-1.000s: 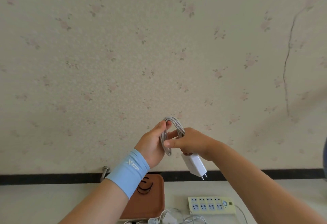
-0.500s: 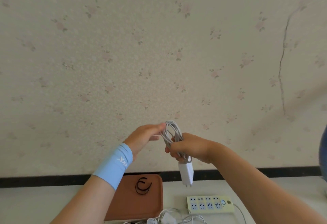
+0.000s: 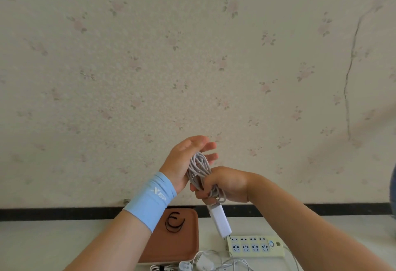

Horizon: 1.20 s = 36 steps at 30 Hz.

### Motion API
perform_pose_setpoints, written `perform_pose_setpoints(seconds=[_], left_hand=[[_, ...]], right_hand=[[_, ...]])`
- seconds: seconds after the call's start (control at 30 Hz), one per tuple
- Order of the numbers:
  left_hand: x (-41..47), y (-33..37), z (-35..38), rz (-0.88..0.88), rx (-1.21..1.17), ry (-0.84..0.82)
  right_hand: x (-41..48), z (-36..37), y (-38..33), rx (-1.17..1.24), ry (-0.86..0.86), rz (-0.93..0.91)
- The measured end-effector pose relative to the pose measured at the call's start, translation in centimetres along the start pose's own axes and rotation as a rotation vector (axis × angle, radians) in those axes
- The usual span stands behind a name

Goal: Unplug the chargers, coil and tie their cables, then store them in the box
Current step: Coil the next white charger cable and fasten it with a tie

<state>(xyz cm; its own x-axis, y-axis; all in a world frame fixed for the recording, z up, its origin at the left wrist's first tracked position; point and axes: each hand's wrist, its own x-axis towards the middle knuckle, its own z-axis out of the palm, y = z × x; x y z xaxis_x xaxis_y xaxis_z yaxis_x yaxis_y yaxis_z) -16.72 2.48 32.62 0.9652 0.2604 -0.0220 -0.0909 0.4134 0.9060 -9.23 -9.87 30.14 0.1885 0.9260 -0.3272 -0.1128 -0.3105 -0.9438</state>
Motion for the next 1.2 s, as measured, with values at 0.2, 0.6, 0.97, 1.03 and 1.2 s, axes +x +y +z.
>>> perform_pose_setpoints(seconds=[0.2, 0.6, 0.97, 1.03, 1.2], left_hand=[[-0.1, 0.4, 0.5, 0.119, 0.095, 0.049], [0.5, 1.6, -0.5, 0.223, -0.077, 0.123], [0.1, -2.0, -1.6, -0.170, 0.376, -0.041], [0.6, -2.7, -1.7, -0.173, 0.443, 0.034], [0.8, -1.9, -2.6, -0.170, 0.320, 0.000]], right_hand=[[-0.5, 0.5, -0.2, -0.112, -0.046, -0.014], [-0.5, 1.5, -0.5, -0.473, 0.097, -0.038], [-0.5, 0.3, -0.1, -0.365, 0.229, -0.061], [-0.2, 0.3, 0.1, -0.386, 0.229, -0.044], [0.6, 0.4, 0.4, -0.166, 0.197, -0.050]])
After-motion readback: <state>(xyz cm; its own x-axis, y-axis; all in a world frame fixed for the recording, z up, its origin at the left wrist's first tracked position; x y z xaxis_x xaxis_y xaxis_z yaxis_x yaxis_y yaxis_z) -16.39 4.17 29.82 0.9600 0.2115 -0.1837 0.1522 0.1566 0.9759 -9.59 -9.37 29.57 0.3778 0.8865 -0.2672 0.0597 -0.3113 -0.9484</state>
